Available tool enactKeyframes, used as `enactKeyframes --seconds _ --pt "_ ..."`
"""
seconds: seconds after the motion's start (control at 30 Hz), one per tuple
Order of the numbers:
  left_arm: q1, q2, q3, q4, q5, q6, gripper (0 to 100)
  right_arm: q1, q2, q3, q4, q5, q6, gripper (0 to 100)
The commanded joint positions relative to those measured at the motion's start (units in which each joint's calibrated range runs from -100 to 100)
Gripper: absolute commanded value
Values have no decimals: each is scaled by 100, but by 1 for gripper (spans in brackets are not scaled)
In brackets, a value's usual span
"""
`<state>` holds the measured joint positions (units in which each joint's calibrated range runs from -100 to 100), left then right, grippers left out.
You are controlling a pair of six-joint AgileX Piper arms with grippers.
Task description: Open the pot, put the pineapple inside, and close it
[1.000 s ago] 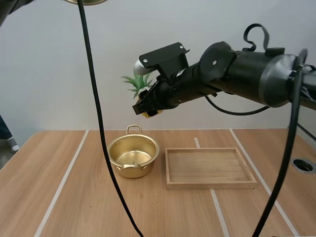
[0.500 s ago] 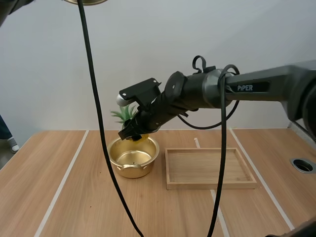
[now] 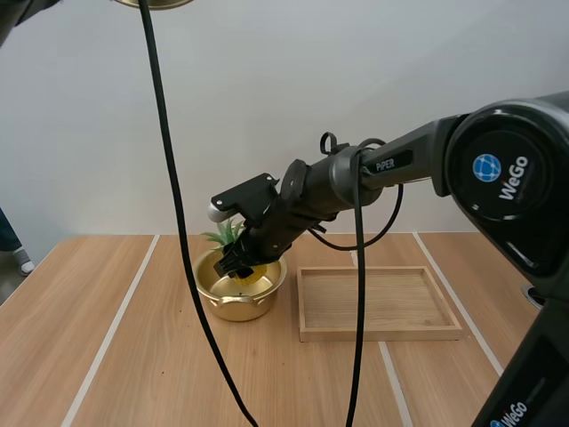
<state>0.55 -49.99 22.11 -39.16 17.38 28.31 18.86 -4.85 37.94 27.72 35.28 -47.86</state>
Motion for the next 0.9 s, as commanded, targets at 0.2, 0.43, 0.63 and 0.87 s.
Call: enactKeyframes --seconds 0.2,0.43,0.63,0.87 --pt "-10 -38 -48 -77 -183 -19 0 8 474 -43 -42 -160 -64 0" --pt "-10 -38 -48 -77 -183 -19 0 8 812 -43 -42 -172 -64 0" --pt "-10 -38 -48 -77 -183 -19 0 8 1050 -43 -42 -216 -64 0" --pt "-10 -38 -48 -77 -183 -19 0 8 1086 -43 -56 -440 -64 0"
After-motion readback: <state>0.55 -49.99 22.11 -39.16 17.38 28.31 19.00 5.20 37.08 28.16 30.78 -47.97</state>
